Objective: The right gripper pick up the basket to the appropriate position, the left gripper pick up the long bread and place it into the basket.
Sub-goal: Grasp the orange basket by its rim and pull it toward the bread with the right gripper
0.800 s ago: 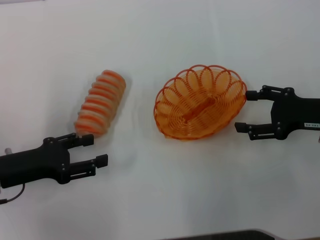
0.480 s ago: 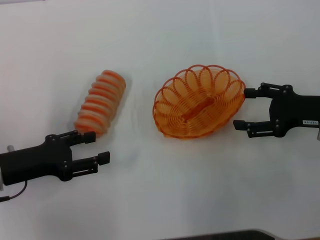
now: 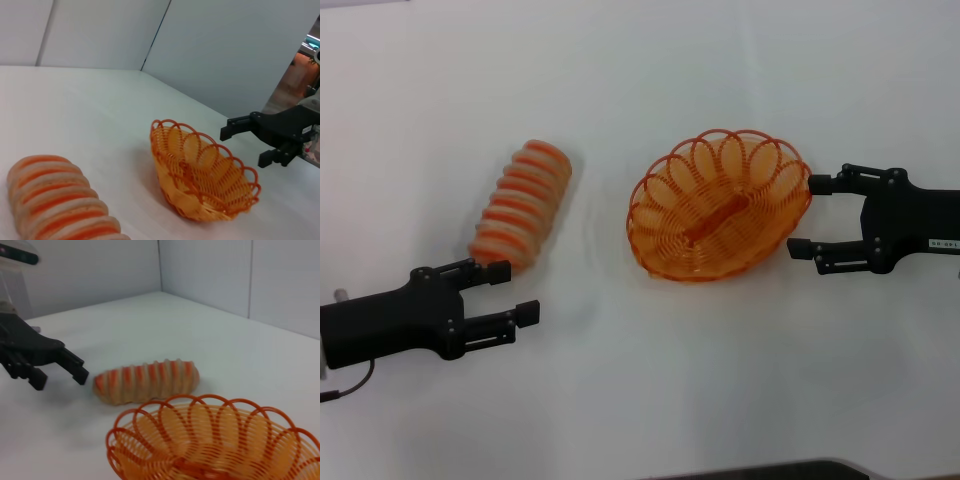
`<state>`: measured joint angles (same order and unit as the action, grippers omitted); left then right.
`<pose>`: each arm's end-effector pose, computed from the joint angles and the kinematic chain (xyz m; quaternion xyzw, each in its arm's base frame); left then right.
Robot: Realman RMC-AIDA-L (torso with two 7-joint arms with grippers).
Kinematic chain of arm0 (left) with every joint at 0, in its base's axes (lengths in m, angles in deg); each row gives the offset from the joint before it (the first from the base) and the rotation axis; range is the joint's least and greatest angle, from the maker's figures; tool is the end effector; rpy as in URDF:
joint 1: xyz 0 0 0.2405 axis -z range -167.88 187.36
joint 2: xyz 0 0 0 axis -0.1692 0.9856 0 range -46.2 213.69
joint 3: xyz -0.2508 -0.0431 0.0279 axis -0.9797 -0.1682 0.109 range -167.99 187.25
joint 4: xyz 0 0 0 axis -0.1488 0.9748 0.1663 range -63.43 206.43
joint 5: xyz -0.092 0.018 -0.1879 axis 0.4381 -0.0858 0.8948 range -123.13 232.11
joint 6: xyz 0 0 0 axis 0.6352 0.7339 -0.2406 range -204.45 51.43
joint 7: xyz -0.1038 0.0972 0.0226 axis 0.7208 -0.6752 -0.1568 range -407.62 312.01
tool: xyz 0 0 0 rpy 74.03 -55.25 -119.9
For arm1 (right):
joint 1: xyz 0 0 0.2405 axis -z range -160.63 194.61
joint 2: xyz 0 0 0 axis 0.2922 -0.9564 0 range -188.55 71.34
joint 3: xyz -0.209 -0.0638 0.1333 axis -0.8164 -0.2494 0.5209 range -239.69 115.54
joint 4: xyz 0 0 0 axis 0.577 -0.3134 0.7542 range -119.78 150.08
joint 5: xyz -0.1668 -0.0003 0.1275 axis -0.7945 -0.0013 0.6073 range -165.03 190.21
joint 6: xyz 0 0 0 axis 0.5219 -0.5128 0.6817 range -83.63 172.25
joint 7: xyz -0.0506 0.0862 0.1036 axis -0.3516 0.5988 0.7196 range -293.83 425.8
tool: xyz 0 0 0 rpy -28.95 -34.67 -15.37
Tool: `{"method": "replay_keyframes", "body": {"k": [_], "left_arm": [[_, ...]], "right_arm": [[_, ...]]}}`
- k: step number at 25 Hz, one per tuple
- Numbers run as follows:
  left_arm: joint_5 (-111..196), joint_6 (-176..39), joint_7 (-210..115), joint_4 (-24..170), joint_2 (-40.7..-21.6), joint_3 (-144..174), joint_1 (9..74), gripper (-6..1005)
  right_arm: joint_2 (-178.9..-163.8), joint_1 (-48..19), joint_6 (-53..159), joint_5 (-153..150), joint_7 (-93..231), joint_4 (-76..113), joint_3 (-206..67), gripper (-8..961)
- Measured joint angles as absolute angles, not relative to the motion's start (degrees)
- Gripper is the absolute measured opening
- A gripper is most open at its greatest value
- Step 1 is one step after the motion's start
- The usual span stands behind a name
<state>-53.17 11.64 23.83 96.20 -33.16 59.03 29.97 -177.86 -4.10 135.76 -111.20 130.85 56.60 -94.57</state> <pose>-0.3183 0.2529 -0.0356 -0.9200 -0.2955 -0.2423 0.0870 0.3264 0.2782 0.0143 -0.9535 0.1741 0.1664 0.1812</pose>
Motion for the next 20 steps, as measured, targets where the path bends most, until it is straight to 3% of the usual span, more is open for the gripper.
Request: {"method": "replay_keyframes", "body": {"k": [20], "left_arm": [[-53.18, 12.27, 23.43, 97.00, -33.31, 55.08, 29.91, 776]], "right_arm": [[-175.75, -9.65, 141.05, -109.23, 156.49, 59.67, -87.88, 900]]}}
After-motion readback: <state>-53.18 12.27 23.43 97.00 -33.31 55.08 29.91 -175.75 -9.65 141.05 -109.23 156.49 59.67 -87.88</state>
